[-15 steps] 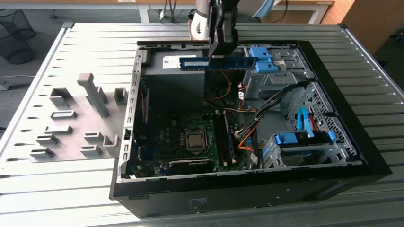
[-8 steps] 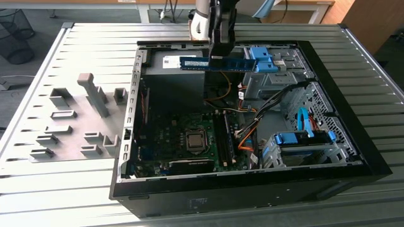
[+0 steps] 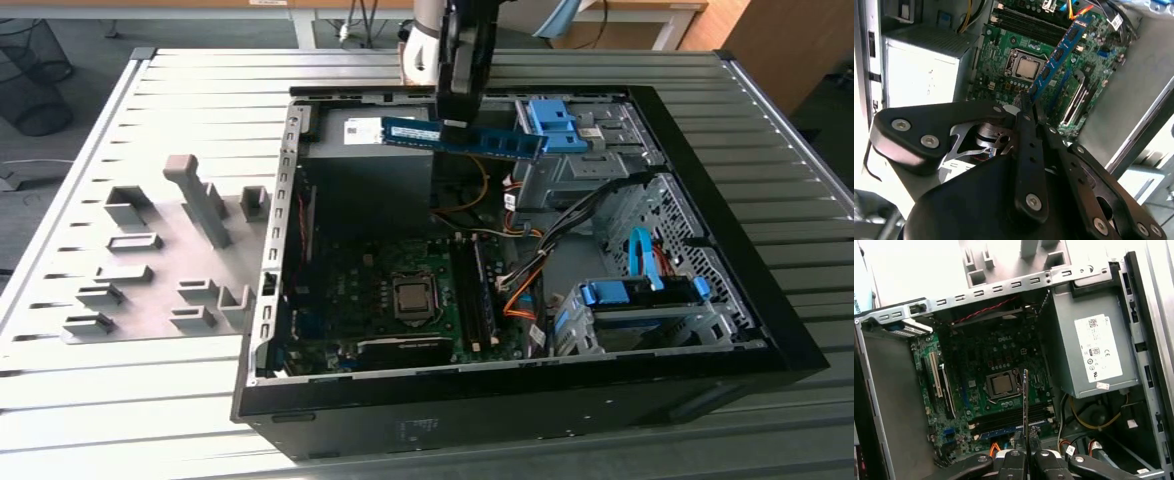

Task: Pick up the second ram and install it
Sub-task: 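Insert the second ram into the second slot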

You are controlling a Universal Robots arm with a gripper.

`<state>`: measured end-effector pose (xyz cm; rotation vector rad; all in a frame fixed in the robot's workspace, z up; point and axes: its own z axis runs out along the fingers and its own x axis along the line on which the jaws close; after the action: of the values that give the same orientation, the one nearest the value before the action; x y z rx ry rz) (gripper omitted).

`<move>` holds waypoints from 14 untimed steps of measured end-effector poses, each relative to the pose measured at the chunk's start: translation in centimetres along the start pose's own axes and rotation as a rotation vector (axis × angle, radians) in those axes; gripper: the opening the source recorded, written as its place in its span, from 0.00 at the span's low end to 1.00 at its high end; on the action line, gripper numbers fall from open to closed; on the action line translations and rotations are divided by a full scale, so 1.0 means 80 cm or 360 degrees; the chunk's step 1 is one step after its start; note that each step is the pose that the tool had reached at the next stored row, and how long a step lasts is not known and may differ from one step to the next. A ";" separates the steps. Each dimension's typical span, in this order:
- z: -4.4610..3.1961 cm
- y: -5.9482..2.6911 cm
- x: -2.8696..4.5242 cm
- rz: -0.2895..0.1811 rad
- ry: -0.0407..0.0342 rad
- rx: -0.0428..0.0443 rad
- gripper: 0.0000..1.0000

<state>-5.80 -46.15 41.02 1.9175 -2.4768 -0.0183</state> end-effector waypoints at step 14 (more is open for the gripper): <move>0.0037 0.000 0.0000 0.0330 0.0007 0.0003 0.14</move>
<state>-5.80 -46.15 40.72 1.6487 -2.6592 -0.0106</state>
